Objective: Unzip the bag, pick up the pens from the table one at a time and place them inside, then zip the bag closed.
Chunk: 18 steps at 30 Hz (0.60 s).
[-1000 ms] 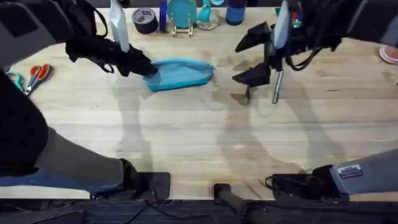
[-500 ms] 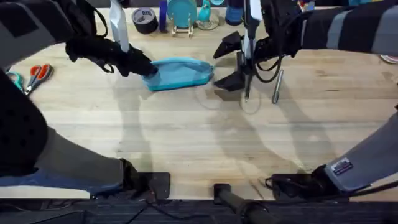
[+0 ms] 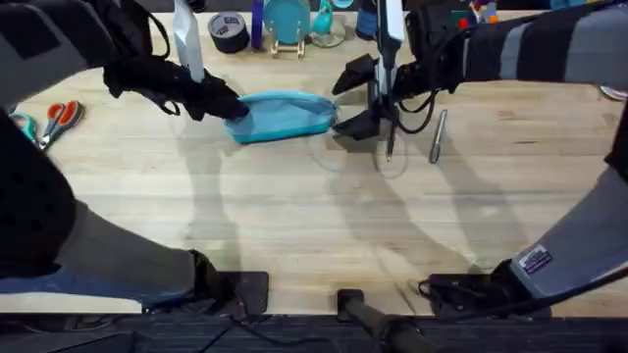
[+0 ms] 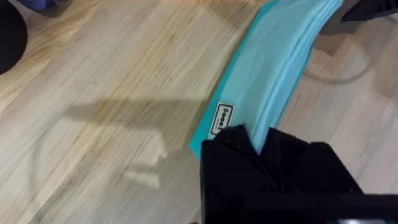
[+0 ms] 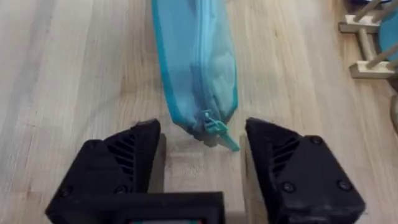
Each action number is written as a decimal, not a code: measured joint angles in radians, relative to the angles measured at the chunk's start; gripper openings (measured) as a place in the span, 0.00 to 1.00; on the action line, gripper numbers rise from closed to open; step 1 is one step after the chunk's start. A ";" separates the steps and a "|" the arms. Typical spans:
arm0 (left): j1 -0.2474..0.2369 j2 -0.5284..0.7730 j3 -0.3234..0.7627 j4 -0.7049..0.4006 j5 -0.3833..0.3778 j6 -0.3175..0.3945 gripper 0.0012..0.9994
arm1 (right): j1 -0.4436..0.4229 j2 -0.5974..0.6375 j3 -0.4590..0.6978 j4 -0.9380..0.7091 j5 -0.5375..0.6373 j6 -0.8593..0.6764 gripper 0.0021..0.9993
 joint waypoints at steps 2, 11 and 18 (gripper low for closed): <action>0.000 0.000 0.000 0.000 0.000 0.000 0.04 | 0.003 0.005 0.000 0.000 0.000 0.000 0.78; 0.000 0.000 0.000 0.000 0.000 0.000 0.04 | 0.005 0.006 0.001 0.004 -0.002 -0.004 0.04; 0.000 0.000 0.000 0.000 0.000 0.000 0.04 | 0.005 0.006 0.001 0.003 -0.002 -0.004 0.03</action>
